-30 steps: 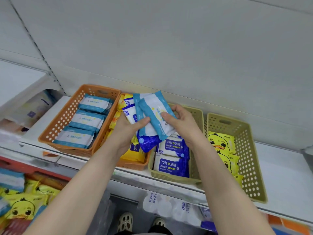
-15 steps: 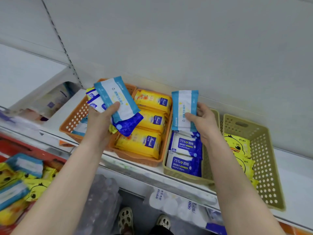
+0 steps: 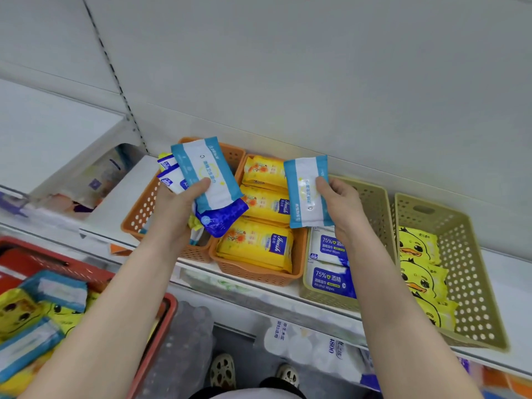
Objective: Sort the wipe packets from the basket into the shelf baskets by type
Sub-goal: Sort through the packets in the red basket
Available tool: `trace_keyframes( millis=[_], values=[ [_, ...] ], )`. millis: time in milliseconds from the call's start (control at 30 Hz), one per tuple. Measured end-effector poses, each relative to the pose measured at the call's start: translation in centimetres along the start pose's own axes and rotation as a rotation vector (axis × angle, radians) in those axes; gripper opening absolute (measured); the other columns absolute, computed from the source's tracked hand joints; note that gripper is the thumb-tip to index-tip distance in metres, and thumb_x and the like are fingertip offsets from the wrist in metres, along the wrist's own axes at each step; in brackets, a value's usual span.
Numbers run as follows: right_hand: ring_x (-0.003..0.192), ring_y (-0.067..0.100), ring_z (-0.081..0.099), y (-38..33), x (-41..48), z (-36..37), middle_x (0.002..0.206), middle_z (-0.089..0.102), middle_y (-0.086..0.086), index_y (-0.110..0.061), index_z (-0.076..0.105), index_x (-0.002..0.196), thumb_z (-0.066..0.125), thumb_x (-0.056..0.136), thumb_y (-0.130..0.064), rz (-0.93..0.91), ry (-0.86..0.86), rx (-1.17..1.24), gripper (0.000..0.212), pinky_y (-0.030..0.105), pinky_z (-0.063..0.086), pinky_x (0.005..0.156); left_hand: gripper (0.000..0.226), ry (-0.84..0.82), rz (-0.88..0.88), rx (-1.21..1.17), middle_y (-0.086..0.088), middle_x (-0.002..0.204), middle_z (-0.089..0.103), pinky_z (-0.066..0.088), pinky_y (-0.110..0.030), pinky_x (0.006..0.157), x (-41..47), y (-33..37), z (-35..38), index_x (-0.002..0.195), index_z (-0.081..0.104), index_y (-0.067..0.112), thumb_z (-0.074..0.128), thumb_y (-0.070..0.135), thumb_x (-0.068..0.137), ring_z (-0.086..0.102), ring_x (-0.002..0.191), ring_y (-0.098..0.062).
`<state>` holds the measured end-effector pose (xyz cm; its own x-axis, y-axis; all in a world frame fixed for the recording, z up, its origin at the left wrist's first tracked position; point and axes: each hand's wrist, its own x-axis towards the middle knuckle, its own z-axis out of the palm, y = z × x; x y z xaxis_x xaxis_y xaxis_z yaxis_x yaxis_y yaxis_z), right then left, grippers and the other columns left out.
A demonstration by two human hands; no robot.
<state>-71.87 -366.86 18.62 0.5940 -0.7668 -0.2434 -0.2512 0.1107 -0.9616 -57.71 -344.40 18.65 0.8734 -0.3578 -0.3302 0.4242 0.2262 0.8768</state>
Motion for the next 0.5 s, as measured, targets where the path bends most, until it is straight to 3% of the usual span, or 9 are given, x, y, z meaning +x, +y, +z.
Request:
trace_keyframes(
  millis=[100, 200, 267, 367, 500],
  values=[
    [0.085, 0.019, 0.071, -0.2, -0.3, 0.1, 0.102, 0.073, 0.008, -0.014, 0.066, 0.101, 0.059, 0.097, -0.02, 0.039, -0.034, 0.042, 0.011, 0.036, 0.058, 0.074, 0.048, -0.004, -0.016, 0.009, -0.004, 0.118, 0.071, 0.061, -0.03, 0.072, 0.1, -0.2, 0.0, 0.133, 0.055, 0.012, 0.07, 0.009, 0.088, 0.071, 0.101, -0.019],
    [0.094, 0.023, 0.071, -0.5, -0.3, 0.5, 0.108, 0.071, 0.009, -0.009, 0.059, 0.117, 0.059, 0.095, -0.007, 0.06, -0.065, 0.123, 0.022, 0.037, 0.06, 0.076, 0.047, -0.005, -0.015, 0.018, -0.003, 0.116, 0.071, 0.061, -0.03, 0.074, -0.2, -0.2, -0.2, 0.131, 0.055, 0.013, 0.07, 0.009, 0.088, 0.072, 0.099, -0.018],
    [0.092, 0.019, 0.071, -0.7, -0.5, 0.9, 0.105, 0.07, 0.006, -0.011, 0.057, 0.115, 0.058, 0.093, -0.002, 0.066, -0.079, 0.18, 0.024, 0.033, 0.059, 0.075, 0.046, 0.008, -0.017, 0.014, -0.004, 0.116, 0.072, 0.061, -0.032, 0.075, -0.6, -0.3, -0.4, 0.13, 0.056, 0.013, 0.071, 0.009, 0.087, 0.072, 0.099, -0.018],
    [0.093, 0.016, 0.067, -0.5, -0.5, 1.6, 0.103, 0.072, 0.001, -0.018, 0.061, 0.108, 0.061, 0.094, -0.011, 0.05, -0.102, 0.184, 0.016, 0.03, 0.049, 0.075, 0.043, 0.038, -0.01, -0.011, -0.003, 0.113, 0.073, 0.061, -0.031, 0.07, -1.4, -0.4, -0.7, 0.126, 0.058, 0.014, 0.072, 0.009, 0.086, 0.073, 0.097, -0.018],
    [0.088, 0.017, 0.066, -0.4, -0.3, 2.5, 0.101, 0.071, 0.003, -0.018, 0.059, 0.108, 0.062, 0.094, -0.012, 0.029, -0.149, 0.206, 0.015, 0.027, 0.049, 0.067, 0.039, 0.087, 0.029, -0.047, -0.002, 0.109, 0.074, 0.061, -0.032, 0.07, -2.5, -0.2, -1.8, 0.125, 0.06, 0.013, 0.068, 0.003, 0.088, 0.073, 0.095, -0.02]
  ],
)
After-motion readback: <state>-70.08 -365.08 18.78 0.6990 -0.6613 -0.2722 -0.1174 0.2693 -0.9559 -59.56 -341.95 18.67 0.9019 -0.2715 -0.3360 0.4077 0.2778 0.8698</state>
